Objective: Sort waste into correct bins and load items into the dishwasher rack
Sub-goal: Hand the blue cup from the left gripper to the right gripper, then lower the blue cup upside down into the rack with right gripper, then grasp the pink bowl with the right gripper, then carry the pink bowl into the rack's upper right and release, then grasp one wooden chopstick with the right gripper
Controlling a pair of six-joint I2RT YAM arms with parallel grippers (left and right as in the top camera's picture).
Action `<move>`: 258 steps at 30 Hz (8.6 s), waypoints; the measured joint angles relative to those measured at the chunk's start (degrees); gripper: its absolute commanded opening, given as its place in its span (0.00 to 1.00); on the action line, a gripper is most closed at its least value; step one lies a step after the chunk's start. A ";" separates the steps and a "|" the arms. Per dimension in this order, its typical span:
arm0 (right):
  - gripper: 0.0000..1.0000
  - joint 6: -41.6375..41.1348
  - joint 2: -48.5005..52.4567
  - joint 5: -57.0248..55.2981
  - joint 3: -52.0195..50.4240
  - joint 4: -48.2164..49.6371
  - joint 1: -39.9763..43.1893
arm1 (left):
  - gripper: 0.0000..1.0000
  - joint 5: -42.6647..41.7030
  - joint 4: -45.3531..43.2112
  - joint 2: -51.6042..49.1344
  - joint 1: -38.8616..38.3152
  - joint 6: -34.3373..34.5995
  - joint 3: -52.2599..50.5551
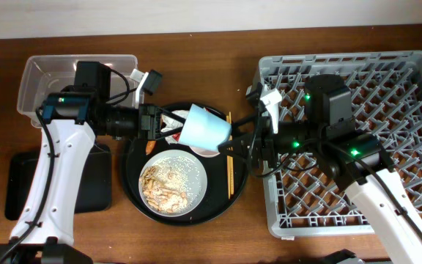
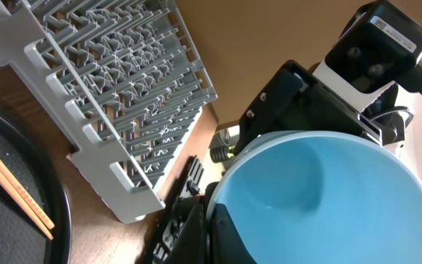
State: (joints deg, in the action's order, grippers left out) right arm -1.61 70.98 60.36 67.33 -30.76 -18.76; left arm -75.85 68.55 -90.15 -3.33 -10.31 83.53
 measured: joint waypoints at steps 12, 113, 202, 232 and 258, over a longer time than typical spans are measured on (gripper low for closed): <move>0.71 -0.09 0.07 -2.58 0.02 1.25 -0.63 | 0.00 -1.46 0.26 0.00 -1.38 0.00 0.00; 0.74 -13.27 0.09 -54.29 4.13 -46.21 35.01 | 0.99 15.41 -3.93 -0.28 -2.71 -0.42 0.00; 0.04 -7.13 35.71 -137.09 8.63 -11.74 13.05 | 0.99 77.88 5.79 15.52 -3.37 17.70 10.97; 0.35 -23.02 34.23 -64.08 26.40 -33.46 -15.96 | 0.99 77.88 5.79 15.52 -3.37 17.70 10.99; 0.04 -34.80 45.75 -58.88 12.63 -18.64 -15.12 | 0.99 77.88 5.79 15.52 -3.37 17.70 10.97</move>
State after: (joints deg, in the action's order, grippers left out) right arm -36.40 116.73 1.48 79.96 -49.41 -33.89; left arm 2.02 74.35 -74.63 -6.70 7.40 94.50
